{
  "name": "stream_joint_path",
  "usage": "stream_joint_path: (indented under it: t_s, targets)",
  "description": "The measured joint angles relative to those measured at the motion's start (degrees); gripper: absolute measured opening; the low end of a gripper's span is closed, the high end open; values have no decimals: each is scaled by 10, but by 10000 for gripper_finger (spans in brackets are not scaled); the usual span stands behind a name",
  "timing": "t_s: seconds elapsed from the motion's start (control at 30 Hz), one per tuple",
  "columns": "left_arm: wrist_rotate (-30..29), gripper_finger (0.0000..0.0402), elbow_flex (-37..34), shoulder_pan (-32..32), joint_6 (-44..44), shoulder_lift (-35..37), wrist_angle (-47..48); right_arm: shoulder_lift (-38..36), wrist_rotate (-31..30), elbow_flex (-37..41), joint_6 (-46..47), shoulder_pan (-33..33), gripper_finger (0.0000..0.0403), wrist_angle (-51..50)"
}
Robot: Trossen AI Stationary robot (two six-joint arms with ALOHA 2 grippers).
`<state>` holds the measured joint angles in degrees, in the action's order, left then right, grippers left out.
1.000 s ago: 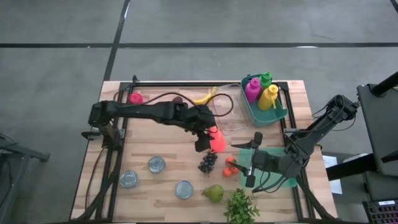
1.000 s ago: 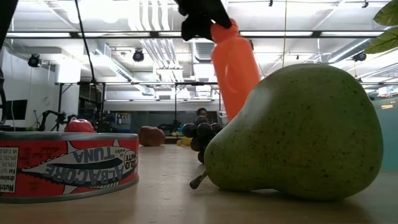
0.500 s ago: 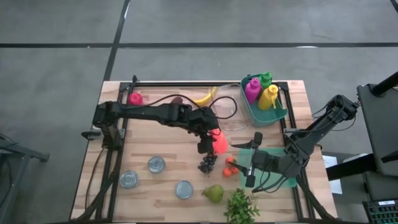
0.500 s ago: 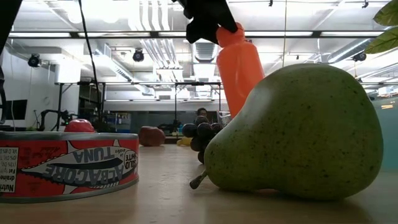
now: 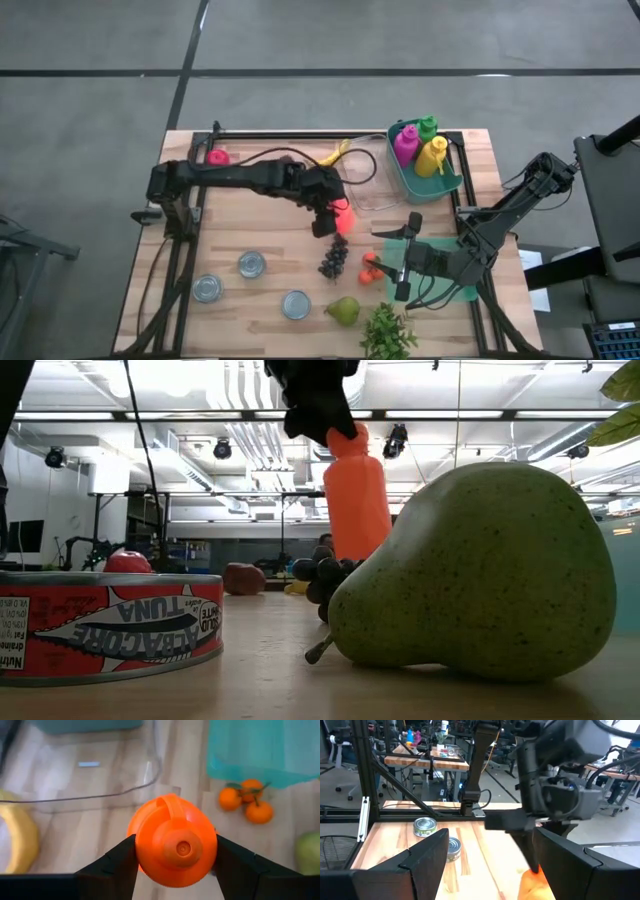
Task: Pick & Place Food Item
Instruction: Put the orange water bottle into the green bin
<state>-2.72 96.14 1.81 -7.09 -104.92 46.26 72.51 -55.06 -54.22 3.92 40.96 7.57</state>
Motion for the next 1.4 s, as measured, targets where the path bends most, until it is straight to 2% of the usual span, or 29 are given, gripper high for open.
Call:
stream_joint_path:
  t_s: [0.37,0.7,0.97,1.4]
  targets:
    - [7,219,0,54,14,-2,-7,0,0,0,1,0,285,0]
    - [10,219,-2,57,18,-12,-5,0,0,0,1,0,285,0]
    - [11,219,-38,58,11,-12,-14,0,0,0,1,0,285,0]
    - [12,219,-38,58,8,-12,-19,0,0,0,0,0,285,0]
